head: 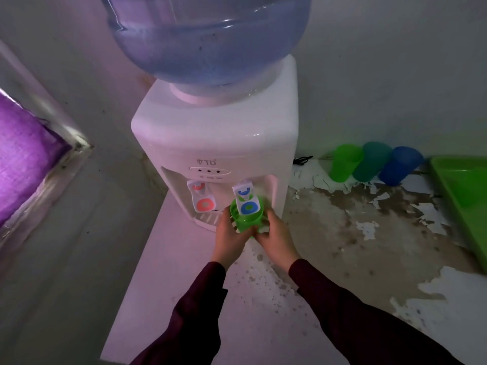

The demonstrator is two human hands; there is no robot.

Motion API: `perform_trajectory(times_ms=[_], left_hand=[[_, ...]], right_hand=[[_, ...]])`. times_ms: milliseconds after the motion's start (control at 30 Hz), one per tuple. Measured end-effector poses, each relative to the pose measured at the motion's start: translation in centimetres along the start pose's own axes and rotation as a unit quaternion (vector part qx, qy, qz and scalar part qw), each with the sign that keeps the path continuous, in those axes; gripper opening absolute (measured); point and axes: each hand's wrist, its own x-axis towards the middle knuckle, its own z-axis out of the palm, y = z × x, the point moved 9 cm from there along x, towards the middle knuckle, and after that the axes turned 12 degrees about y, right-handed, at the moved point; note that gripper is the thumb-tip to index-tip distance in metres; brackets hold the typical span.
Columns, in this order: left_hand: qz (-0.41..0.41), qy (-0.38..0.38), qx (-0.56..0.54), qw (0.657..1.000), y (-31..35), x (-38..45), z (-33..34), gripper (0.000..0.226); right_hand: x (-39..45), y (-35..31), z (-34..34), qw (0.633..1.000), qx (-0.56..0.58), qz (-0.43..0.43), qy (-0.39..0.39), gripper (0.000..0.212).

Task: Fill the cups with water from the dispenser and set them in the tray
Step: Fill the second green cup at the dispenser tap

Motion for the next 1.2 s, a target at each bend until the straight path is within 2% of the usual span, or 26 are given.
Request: perform_trajectory(times_ms=[67,133,233,300,333,400,500,567,700,800,933,1067,1200], left_hand=[[0.004,0.006,-0.008,1.0,-0.2,0.1,-0.1,0.064],[0.004,0.0,-0.005,1.0,-0.4,0.2,0.1,0.066],[0.017,-0.018,0.01,1.0,-0.1,0.2,0.2,0.076],[0.02,-0.024,0.02,0.999,0.3,-0.5,-0.2,0.09],[0.028,-0.011,0.031,0.999,0.6,-1.0,-0.8,0.095],[0.077,0.051,0.069,0.993,1.8,-2.4,-2.5,0.086],[0.193,0.163,0.169,0.953,4.8,-4.0,-4.5,0.055],[0.216,0.193,0.22,0.932,6.3,-3.8,-4.4,0.042],[0.141,0.165,0.287,0.933,6.8,-1.3,-3.0,0.033],[0.136,0.159,0.307,0.928,7.1,-0.5,-2.1,0.027],[0.123,0.135,0.32,0.93,6.8,0.2,-2.2,0.024],[0.092,0.098,0.258,0.957,7.0,-0.8,-2.6,0.021],[0.006,0.059,0.081,0.995,7.1,-1.8,-3.3,0.024]], right_hand=[[-0.4,0.1,-1.2,1.0,-0.022,0.001,0.011,0.048],[-0.7,-1.0,-3.5,0.996,-0.055,-0.025,0.06,0.037],[-0.8,-6.5,-7.7,0.971,-0.056,-0.148,0.177,0.019],[-0.4,-11.1,-9.9,0.941,-0.042,-0.239,0.236,0.017],[0.0,-13.4,-10.8,0.925,-0.035,-0.278,0.257,0.017],[1.1,-17.2,-11.9,0.897,-0.034,-0.338,0.284,0.016],[3.2,-21.2,-11.4,0.875,-0.058,-0.385,0.288,0.02],[4.3,-22.0,-10.3,0.871,-0.081,-0.4,0.273,0.026],[4.9,-20.6,-8.9,0.875,-0.063,-0.417,0.238,0.04],[5.2,-20.0,-8.8,0.878,-0.05,-0.419,0.225,0.054],[5.3,-20.1,-8.8,0.877,-0.048,-0.423,0.223,0.055],[5.3,-20.1,-8.9,0.874,-0.05,-0.422,0.234,0.054],[5.1,-20.2,-8.8,0.871,-0.05,-0.431,0.231,0.052]])
